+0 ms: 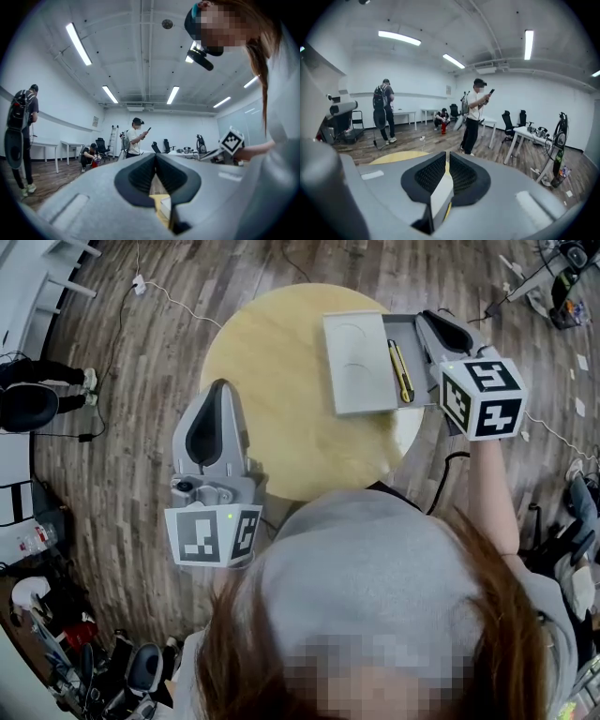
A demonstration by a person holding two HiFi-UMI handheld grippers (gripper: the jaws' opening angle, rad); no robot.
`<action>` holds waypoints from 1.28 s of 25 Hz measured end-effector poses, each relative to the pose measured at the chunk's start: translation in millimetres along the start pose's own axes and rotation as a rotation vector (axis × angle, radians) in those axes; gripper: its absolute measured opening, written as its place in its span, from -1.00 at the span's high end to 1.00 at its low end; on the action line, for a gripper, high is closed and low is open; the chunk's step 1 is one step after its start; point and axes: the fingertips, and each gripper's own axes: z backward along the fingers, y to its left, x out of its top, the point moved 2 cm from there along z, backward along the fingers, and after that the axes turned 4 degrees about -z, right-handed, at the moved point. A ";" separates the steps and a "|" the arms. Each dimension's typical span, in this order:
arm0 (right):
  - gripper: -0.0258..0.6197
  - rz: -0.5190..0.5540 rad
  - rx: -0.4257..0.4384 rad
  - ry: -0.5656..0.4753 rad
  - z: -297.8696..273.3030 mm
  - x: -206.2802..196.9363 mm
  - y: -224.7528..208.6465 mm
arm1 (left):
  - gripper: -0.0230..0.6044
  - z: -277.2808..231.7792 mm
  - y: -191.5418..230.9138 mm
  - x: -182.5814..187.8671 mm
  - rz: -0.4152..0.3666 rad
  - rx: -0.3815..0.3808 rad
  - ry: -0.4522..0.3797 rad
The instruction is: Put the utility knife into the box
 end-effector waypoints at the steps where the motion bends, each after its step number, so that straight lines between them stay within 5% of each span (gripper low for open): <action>1: 0.85 0.008 0.001 -0.047 9.5 12.9 3.3 | 0.95 -1.0 -1.0 0.1 0.000 -0.002 -0.001; 13: 0.91 0.047 0.164 -0.589 107.6 96.0 39.2 | 0.95 -6.1 -17.8 13.2 -0.011 -0.004 -0.063; 21: 0.91 0.000 0.357 -0.773 140.4 85.8 46.0 | 0.95 10.6 -44.1 -2.4 -0.015 0.014 -0.029; 32: 0.91 0.160 0.364 -0.799 194.3 75.6 61.0 | 0.95 38.4 -48.1 4.8 -0.016 -0.012 -0.060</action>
